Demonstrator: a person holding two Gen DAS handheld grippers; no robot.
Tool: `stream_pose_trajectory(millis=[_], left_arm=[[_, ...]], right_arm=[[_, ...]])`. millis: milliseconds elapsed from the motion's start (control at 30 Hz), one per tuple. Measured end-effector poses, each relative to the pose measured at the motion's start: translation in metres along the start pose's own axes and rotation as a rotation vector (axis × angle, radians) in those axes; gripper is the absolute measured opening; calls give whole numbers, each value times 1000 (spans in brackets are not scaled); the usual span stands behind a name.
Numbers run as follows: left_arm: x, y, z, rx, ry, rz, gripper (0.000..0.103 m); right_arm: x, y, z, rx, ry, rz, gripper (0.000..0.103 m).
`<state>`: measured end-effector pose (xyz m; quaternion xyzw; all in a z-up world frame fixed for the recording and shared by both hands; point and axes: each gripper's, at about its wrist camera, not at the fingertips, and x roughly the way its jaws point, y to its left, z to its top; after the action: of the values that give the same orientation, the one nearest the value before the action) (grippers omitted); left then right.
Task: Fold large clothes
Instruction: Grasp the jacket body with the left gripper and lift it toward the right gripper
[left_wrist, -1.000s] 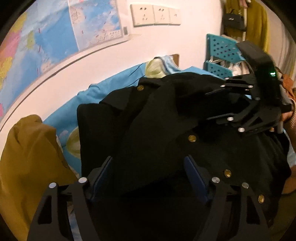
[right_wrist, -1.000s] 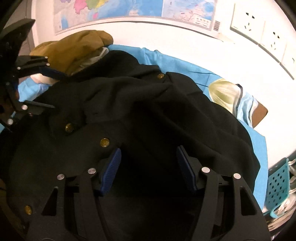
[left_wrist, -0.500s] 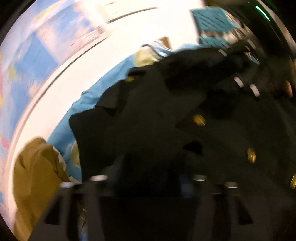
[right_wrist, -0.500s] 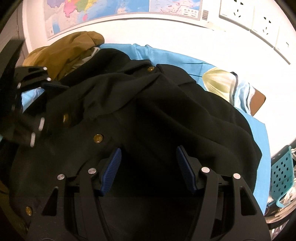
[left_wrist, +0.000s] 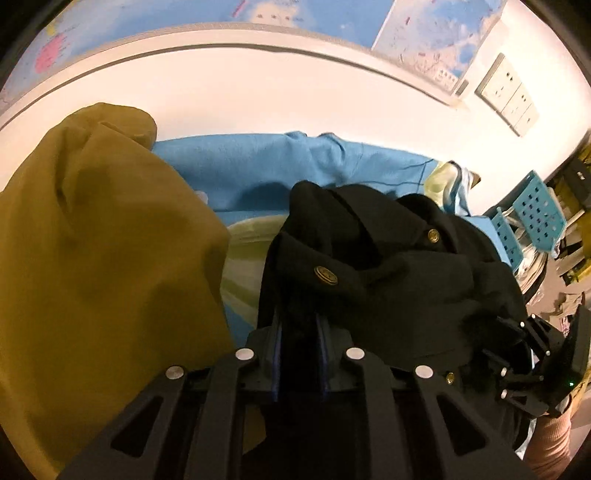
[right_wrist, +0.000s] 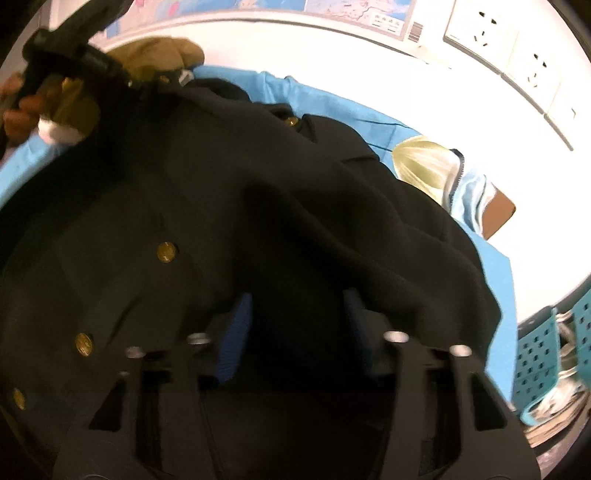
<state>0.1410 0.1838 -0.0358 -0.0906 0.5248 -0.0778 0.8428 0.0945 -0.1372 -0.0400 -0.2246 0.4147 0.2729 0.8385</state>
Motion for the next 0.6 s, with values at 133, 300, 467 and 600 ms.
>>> stream_pose_trajectory(millis=[133, 300, 467, 600], left_arm=[[-11, -2, -2, 5, 1, -24, 30], [-49, -12, -46, 201, -131, -19, 76], [-53, -15, -112, 322, -74, -3, 78], [-32, -28, -153, 421, -7, 79, 76]], right_arm=[[-13, -15, -5, 18, 11, 52, 6], [-20, -26, -17, 50, 48, 47, 11], [-31, -20, -16, 93, 8, 70, 36], [-44, 9, 14, 67, -103, 136, 55]])
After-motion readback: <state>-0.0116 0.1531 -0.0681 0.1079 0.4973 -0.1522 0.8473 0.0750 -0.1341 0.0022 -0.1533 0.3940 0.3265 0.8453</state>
